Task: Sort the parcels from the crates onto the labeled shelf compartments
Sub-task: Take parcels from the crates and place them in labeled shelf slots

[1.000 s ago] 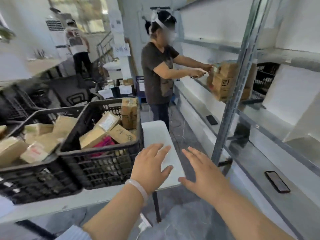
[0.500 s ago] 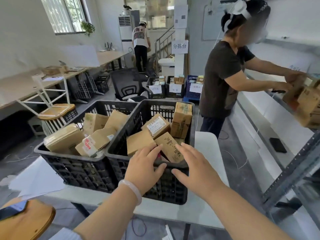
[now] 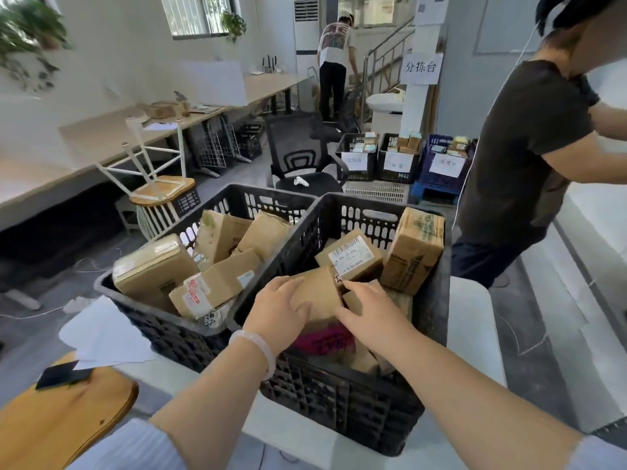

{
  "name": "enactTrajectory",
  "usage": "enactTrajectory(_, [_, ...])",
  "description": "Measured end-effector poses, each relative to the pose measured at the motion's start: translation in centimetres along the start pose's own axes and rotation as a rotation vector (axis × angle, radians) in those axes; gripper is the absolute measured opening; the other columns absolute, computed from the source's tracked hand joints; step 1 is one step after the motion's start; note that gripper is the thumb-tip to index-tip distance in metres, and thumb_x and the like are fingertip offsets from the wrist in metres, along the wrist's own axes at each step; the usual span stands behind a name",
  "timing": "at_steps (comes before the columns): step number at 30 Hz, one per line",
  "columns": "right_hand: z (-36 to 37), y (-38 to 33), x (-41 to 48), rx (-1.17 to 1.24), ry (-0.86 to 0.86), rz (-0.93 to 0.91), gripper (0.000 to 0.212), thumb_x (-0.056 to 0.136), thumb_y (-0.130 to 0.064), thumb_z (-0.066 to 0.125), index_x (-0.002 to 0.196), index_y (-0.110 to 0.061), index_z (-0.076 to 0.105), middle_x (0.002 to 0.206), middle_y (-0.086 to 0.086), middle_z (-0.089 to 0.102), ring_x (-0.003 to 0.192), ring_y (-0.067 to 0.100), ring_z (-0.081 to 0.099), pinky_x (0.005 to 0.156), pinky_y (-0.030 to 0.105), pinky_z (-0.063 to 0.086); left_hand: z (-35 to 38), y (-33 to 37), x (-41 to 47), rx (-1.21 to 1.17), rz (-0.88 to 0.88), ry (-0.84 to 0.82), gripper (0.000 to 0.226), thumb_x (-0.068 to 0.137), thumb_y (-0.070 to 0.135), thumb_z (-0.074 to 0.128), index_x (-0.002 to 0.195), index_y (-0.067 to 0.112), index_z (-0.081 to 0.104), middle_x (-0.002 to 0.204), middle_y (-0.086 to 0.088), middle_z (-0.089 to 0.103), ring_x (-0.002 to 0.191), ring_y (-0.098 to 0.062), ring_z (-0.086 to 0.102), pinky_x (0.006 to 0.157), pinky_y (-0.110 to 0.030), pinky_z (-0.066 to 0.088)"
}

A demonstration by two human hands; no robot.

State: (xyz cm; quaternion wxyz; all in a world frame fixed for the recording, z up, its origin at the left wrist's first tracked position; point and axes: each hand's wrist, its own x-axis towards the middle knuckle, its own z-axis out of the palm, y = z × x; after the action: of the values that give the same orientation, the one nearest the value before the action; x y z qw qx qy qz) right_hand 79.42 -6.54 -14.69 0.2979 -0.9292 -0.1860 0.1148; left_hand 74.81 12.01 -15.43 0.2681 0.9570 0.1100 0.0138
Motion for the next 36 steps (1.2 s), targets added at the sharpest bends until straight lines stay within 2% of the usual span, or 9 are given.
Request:
enactTrajectory(3, [0.4, -0.6, 1.9, 0.139, -0.057, 0.120, 0.062, 0.096, -0.045, 0.052, 0.152, -0.031, 0.029, 0.155, -0.005, 0.030, 0.140, 0.019, 0.033, 0.108, 0.036, 0.034, 0.0, -0.7, 2.1, -0.006, -0.058, -0.127, 0.060, 0.100, 0.042, 0.052, 0.154, 0.025, 0.033, 0.159, 0.003, 0.026, 0.134, -0.021, 0.044, 0.106, -0.031, 0.044])
enactTrajectory(7, [1.8, -0.7, 3.8, 0.277, -0.154, 0.297, 0.059, 0.095, -0.036, 0.051, 0.150, -0.031, 0.031, 0.145, -0.003, 0.044, 0.127, 0.019, 0.046, 0.091, 0.029, 0.041, -0.1, -1.5, 4.5, 0.009, -0.115, -0.275, 0.062, 0.099, 0.049, 0.050, 0.152, 0.022, 0.034, 0.158, -0.004, 0.027, 0.133, -0.024, 0.046, 0.103, -0.029, 0.041])
enactTrajectory(12, [2.9, -0.2, 5.0, 0.384, -0.172, 0.381, 0.023, 0.090, -0.028, 0.046, 0.106, -0.037, 0.060, 0.086, -0.010, 0.065, 0.077, 0.007, 0.059, 0.059, 0.027, 0.037, 0.1, -1.9, 6.7, -0.028, -0.178, -0.398, 0.066, 0.096, 0.051, 0.052, 0.153, 0.024, 0.032, 0.156, -0.011, 0.026, 0.117, -0.024, 0.054, 0.093, -0.028, 0.045])
enactTrajectory(17, [2.5, -0.8, 6.1, 0.692, 0.019, 0.446, 0.038, 0.098, -0.017, 0.041, 0.117, -0.045, 0.057, 0.091, -0.007, 0.067, 0.085, 0.014, 0.062, 0.071, 0.029, 0.044, -0.4, -1.3, 8.0, -0.166, -0.113, -0.279, 0.057, 0.092, 0.047, 0.060, 0.145, 0.030, 0.046, 0.157, -0.005, 0.024, 0.134, -0.027, 0.042, 0.105, -0.032, 0.041])
enactTrajectory(23, [-0.1, -1.5, 6.0, 0.709, 0.304, 0.243, 0.034, 0.099, -0.037, 0.044, 0.129, -0.052, 0.053, 0.130, -0.016, 0.043, 0.116, 0.004, 0.047, 0.099, 0.031, 0.042, -2.9, 1.5, 8.9, -0.426, 0.016, -0.066, 0.047, 0.092, 0.037, 0.065, 0.137, 0.030, 0.052, 0.154, 0.002, 0.027, 0.139, -0.013, 0.029, 0.102, -0.018, 0.023])
enactTrajectory(27, [-1.9, -2.2, 6.3, 0.776, 0.296, 0.174, 0.037, 0.079, -0.057, 0.058, 0.114, -0.068, 0.051, 0.138, -0.015, 0.046, 0.126, 0.010, 0.048, 0.106, 0.045, 0.043, -3.8, 2.8, 9.6, -0.504, 0.073, 0.007, 0.053, 0.090, 0.038, 0.069, 0.139, 0.030, 0.051, 0.158, 0.000, 0.025, 0.144, -0.008, 0.020, 0.100, -0.015, 0.013])
enactTrajectory(30, [-2.7, -2.4, 6.0, 0.710, 0.344, 0.139, 0.037, 0.086, -0.044, 0.064, 0.118, -0.059, 0.053, 0.134, -0.011, 0.051, 0.117, 0.006, 0.054, 0.099, 0.039, 0.051, -4.0, 3.4, 10.0, -0.543, 0.055, -0.007, 0.061, 0.088, 0.044, 0.070, 0.142, 0.032, 0.045, 0.157, -0.001, 0.024, 0.144, -0.014, 0.023, 0.101, -0.018, 0.017])
enactTrajectory(34, [-3.5, -2.5, 5.0, 0.545, 0.423, 0.061, 0.045, 0.089, -0.030, 0.069, 0.130, -0.041, 0.054, 0.126, -0.019, 0.043, 0.101, -0.021, 0.040, 0.081, 0.002, 0.038, -3.6, 4.5, 10.0, -0.612, 0.020, -0.083, 0.081, 0.083, 0.051, 0.073, 0.151, 0.036, 0.030, 0.156, -0.001, 0.020, 0.140, -0.022, 0.031, 0.098, -0.027, 0.029])
enactTrajectory(36, [-3.7, -2.1, 5.0, 0.578, 0.460, 0.068, 0.050, 0.088, -0.028, 0.070, 0.133, -0.041, 0.051, 0.130, -0.019, 0.047, 0.108, -0.017, 0.043, 0.092, 0.011, 0.041, -3.5, 4.7, 10.2, -0.708, -0.012, -0.085, 0.082, 0.081, 0.049, 0.075, 0.150, 0.040, 0.031, 0.154, 0.001, 0.027, 0.135, -0.023, 0.039, 0.098, -0.032, 0.038])
